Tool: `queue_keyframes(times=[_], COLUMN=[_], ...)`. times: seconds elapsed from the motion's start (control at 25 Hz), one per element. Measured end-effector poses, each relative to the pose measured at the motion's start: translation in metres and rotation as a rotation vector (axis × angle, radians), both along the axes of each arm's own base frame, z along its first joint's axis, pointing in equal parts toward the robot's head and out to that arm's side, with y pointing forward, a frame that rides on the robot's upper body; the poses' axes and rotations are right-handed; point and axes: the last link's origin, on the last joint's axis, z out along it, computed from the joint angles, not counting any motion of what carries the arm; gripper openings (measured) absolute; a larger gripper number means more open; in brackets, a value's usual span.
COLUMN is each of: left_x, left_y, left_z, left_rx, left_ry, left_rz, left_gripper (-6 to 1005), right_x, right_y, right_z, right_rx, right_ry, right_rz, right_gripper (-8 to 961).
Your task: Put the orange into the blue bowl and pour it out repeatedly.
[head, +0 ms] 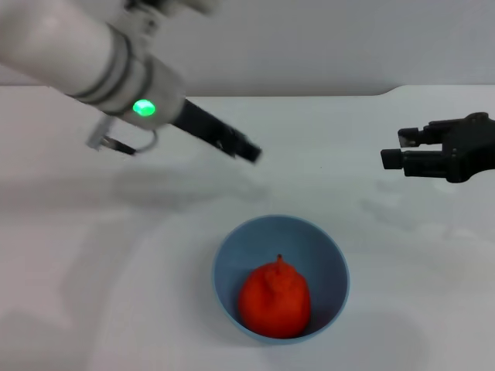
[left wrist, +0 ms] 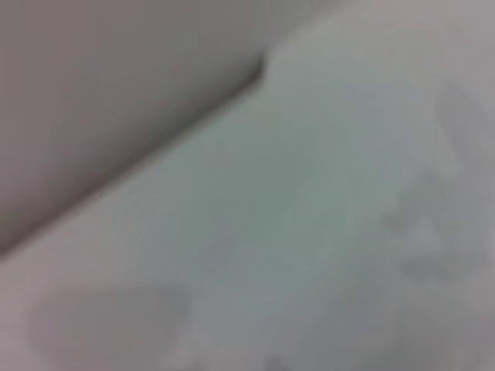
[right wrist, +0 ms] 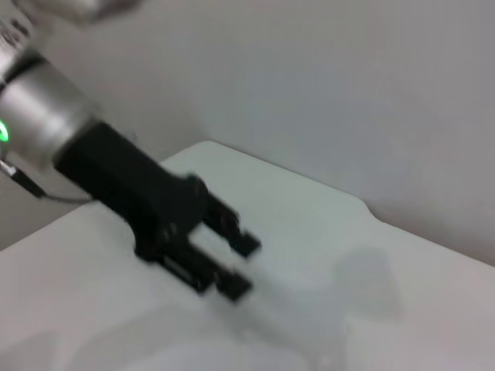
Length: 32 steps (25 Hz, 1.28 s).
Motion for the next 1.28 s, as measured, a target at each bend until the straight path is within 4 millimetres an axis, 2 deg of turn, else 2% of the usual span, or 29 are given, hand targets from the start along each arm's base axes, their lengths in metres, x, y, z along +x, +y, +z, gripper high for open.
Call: queue_keyframes(times=[0.12,0.24,0.36,0.52,0.6,0.64,0.76,0.88,1.0,1.04,1.08,1.12,1.2,1.24,1.28], left_x=[-0.005,-0.012,-0.027,-0.061,-0.084,-0.084,-0.121,-0.151,-0.181,-0.189,-0.205,-0.205,-0.215,-0.220,-0.224], left_y=[0.004,-0.001,-0.008,-0.015,-0.023,-0.023,-0.045,-0.063,-0.081,-0.087,-0.099,-0.099,-0.106,-0.110,-0.112], left_z=[0.023,0.042,0.065,0.097,0.114,0.114,0.133,0.144,0.150,0.149,0.142,0.142,0.133,0.127,0.121], left_rx=[0.090,0.144,0.201,0.303,0.364,0.364,0.515,0.721,0.950,1.012,1.125,1.125,1.189,1.214,1.230], left_ry=[-0.121,-0.301,-0.516,-0.861,-1.032,-1.032,-1.165,-1.136,-1.024,-0.970,-0.815,-0.815,-0.655,-0.553,-0.472], left_rz=[-0.001,-0.027,-0.052,-0.021,-0.022,-0.022,-0.125,-0.218,-0.313,-0.345,-0.440,-0.440,-0.518,-0.560,-0.589], left_gripper=[552,669,698,736,756,765,775,775,775,775,776,776,776,776,776], right_x=[0.008,0.021,0.035,0.042,0.048,0.053,0.071,0.092,0.108,0.113,0.120,0.120,0.128,0.128,0.131], right_y=[0.002,0.005,0.007,0.007,0.004,0.003,-0.001,-0.008,-0.017,-0.019,-0.025,-0.025,-0.032,-0.032,-0.034], right_z=[-0.001,-0.003,-0.005,0.000,0.003,0.005,0.006,0.005,-0.002,-0.005,-0.013,-0.013,-0.030,-0.030,-0.037], right_rx=[0.009,0.031,0.060,0.146,0.212,0.257,0.385,0.554,0.703,0.755,0.855,0.855,1.022,1.022,1.082], right_ry=[0.017,0.047,0.148,0.401,0.510,0.577,0.774,0.899,0.878,0.843,0.749,0.749,0.542,0.542,0.456], right_rz=[-0.038,-0.095,-0.158,-0.135,-0.119,-0.119,-0.180,-0.236,-0.239,-0.231,-0.202,-0.202,-0.147,-0.147,-0.135], right_gripper=[500,499,499,499,500,500,500,500,499,499,499,499,499,499,499])
